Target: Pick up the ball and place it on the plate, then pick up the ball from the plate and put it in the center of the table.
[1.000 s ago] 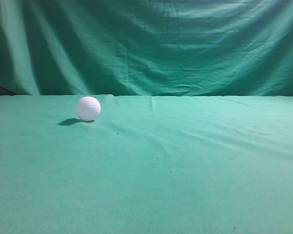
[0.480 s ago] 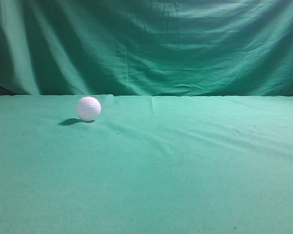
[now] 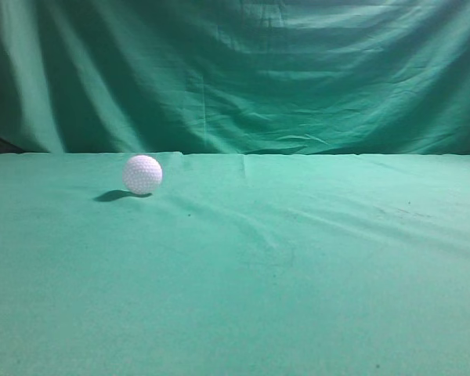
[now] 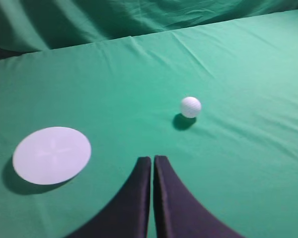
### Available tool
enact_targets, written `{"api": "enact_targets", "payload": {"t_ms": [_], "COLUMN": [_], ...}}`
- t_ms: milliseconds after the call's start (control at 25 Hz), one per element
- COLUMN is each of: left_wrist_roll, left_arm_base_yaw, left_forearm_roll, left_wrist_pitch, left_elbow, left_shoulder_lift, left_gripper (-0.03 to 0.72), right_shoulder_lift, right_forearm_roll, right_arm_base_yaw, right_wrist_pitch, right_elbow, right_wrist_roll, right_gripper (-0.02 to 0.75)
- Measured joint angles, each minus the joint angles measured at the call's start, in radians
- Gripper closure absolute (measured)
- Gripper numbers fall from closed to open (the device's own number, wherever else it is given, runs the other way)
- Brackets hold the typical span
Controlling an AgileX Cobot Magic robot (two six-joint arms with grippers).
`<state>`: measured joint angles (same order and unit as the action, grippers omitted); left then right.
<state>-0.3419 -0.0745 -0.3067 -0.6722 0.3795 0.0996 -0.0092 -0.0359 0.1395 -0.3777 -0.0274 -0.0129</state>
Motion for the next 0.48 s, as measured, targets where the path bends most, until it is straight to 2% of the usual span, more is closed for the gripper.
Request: {"api": "enact_targets", "payload": {"t_ms": [200,400,480], "left_wrist_roll": [0.044,0.092,0.175], "left_arm_base_yaw": [0.0,0.0,0.0], "left_forearm_roll": [0.084,0.181,0.23], "left_wrist_pitch": [0.268,0.334,0.337], "left_elbow": [-0.154,-0.297,-0.352], "left_shoulder_lift": [-0.017,-0.107,-0.109], "left_gripper": [0.688,0.688,0.688], "right_shoulder_lift": [0.0,0.0,0.0], "right_forearm_roll": [0.0,0.0,0.0], "right_arm_base_yaw": [0.0,0.0,0.0], "right_wrist_pitch": [0.0,-0.002,-0.002], "right_elbow": [0.0,0.0,0.0], "right_wrist_roll": [0.002,0.002,0.004], "right_gripper": [0.689,0.689,0.689]}}
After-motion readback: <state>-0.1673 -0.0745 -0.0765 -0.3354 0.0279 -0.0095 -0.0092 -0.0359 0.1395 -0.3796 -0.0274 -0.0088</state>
